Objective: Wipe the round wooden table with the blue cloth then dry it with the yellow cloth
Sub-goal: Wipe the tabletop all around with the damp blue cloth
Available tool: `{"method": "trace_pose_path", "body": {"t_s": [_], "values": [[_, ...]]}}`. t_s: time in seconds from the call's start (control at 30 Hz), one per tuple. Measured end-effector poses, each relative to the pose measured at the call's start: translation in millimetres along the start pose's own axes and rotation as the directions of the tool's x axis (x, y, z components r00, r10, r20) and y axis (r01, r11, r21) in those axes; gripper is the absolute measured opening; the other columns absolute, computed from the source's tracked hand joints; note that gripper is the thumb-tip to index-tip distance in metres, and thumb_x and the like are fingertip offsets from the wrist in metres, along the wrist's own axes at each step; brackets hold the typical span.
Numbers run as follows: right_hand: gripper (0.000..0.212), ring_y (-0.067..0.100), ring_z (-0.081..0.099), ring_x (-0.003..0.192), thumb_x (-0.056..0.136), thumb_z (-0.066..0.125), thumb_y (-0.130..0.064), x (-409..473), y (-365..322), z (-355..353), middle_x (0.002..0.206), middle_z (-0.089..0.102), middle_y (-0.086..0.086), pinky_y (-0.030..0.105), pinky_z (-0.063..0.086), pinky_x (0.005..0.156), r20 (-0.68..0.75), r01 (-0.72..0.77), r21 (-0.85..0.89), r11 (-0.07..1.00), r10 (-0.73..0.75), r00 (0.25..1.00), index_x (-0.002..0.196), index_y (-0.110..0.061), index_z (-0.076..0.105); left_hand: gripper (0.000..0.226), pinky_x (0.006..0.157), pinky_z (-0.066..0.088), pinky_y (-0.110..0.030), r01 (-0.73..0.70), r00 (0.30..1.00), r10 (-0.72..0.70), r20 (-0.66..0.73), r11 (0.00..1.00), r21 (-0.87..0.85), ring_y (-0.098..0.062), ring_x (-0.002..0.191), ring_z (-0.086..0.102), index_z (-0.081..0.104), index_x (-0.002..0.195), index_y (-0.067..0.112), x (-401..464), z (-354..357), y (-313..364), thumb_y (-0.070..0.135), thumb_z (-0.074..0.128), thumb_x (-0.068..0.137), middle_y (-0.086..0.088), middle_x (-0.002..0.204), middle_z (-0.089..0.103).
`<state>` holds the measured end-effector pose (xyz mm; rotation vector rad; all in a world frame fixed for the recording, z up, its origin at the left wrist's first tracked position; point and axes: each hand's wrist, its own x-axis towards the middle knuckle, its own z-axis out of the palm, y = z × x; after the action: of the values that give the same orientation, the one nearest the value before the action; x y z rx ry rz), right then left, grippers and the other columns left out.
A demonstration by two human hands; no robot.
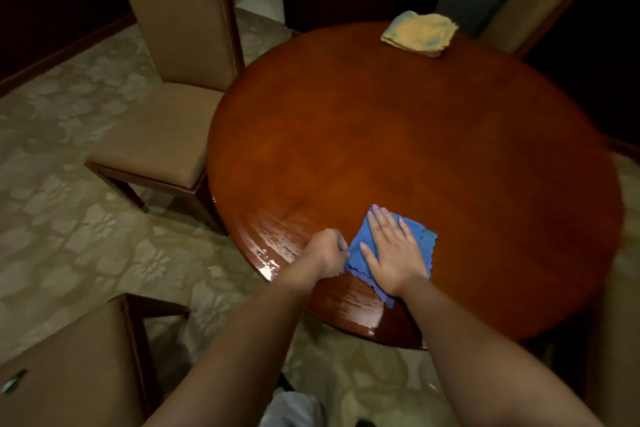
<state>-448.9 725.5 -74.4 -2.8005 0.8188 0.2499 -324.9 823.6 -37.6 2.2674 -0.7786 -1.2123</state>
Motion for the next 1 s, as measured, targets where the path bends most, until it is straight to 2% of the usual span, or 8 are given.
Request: {"method": "trace_pose_path", "body": {"t_s": [0.1,0.17,0.33,0.43,0.6,0.77,0.87,1.0], "values": [[0.107,0.004,-0.023,0.139,0.062,-0.043,-0.068,-22,27,1,0.149,-0.027,-0.009,0.03,-0.013,0.117,-0.004,-0.067,-0.002,0.998,0.067,0.998,0.152,-0.019,-0.011,0.009,0.084,0.055,-0.043,-0.058,0.995,0.051,0.082,0.994,0.09,-0.034,0.093,0.065,0.057,0.085,0.009,5,24,24,0.008,0.055,0.093,-0.022,0.099,0.066],[0.107,0.004,-0.022,0.139,0.063,-0.042,-0.068,-27,33,1,0.151,-0.024,-0.008,0.03,-0.013,0.116,-0.01,-0.09,0.007,0.996,0.09,0.996,0.152,-0.019,-0.01,0.005,0.083,0.055,-0.041,-0.08,0.992,0.065,0.111,0.986,0.144,-0.034,0.094,0.065,0.059,0.089,0.009,9,27,32,0.008,0.055,0.093,-0.021,0.102,0.067],[0.102,0.01,-0.018,0.145,0.068,-0.036,-0.069,-16,25,0,0.155,-0.022,-0.007,0.032,-0.012,0.117,-0.027,-0.145,0.014,0.989,0.145,0.989,0.153,-0.019,-0.01,0.009,0.068,0.057,-0.036,-0.08,0.992,0.068,0.107,0.991,0.105,-0.027,0.067,0.064,0.052,0.086,0.008,19,13,27,0.007,0.055,0.095,-0.014,0.075,0.061],[0.092,0.013,-0.015,0.147,0.077,-0.021,-0.064,9,5,-2,0.16,-0.015,-0.002,0.034,-0.011,0.118,-0.041,-0.187,0.04,0.981,0.189,0.981,0.154,-0.017,-0.006,0.012,0.067,0.058,-0.038,-0.057,0.997,0.05,0.063,0.992,0.114,-0.027,0.064,0.062,0.052,0.083,0.008,29,-11,21,0.006,0.054,0.095,-0.011,0.066,0.057],[0.073,0.016,-0.013,0.147,0.095,0.003,-0.056,64,-77,-2,0.161,-0.012,0.002,0.038,-0.01,0.119,-0.065,-0.083,0.098,0.992,0.089,0.994,0.154,-0.013,-0.004,0.026,0.04,0.05,-0.023,0.145,0.989,-0.146,0.015,0.986,0.078,-0.009,0.03,0.052,0.051,0.069,0.004,37,-91,-24,-0.002,0.05,0.094,-0.013,0.053,0.054],[0.069,0.018,-0.015,0.147,0.101,0.017,-0.049,93,-173,8,0.161,-0.012,0.005,0.039,-0.012,0.118,-0.058,0.047,0.116,0.992,-0.041,0.997,0.153,-0.01,-0.006,0.043,0.043,0.043,-0.021,0.257,0.966,-0.252,-0.052,0.951,0.17,-0.014,0.034,0.048,0.055,0.045,0.008,20,-164,-90,-0.003,0.051,0.086,0.001,0.032,0.049],[0.069,0.018,-0.017,0.147,0.102,0.014,-0.05,92,-191,13,0.16,-0.015,0.004,0.039,-0.014,0.117,-0.03,0.086,0.075,0.993,-0.084,0.996,0.153,-0.01,-0.008,0.038,0.039,0.04,-0.019,0.288,0.958,-0.284,-0.047,0.947,0.144,-0.012,0.029,0.044,0.048,0.051,0.004,9,-171,-104,-0.013,0.05,0.086,-0.002,0.032,0.045],[0.068,0.017,-0.018,0.146,0.102,0.014,-0.05,78,-178,12,0.16,-0.017,0.003,0.037,-0.012,0.118,0.0,0.173,0.038,0.984,-0.173,0.985,0.153,-0.012,-0.009,0.031,0.045,0.042,-0.022,0.303,0.953,-0.302,-0.041,0.929,0.211,-0.02,0.04,0.053,0.053,0.057,0.004,3,-153,-95,-0.011,0.05,0.085,0.0,0.031,0.047]]}}
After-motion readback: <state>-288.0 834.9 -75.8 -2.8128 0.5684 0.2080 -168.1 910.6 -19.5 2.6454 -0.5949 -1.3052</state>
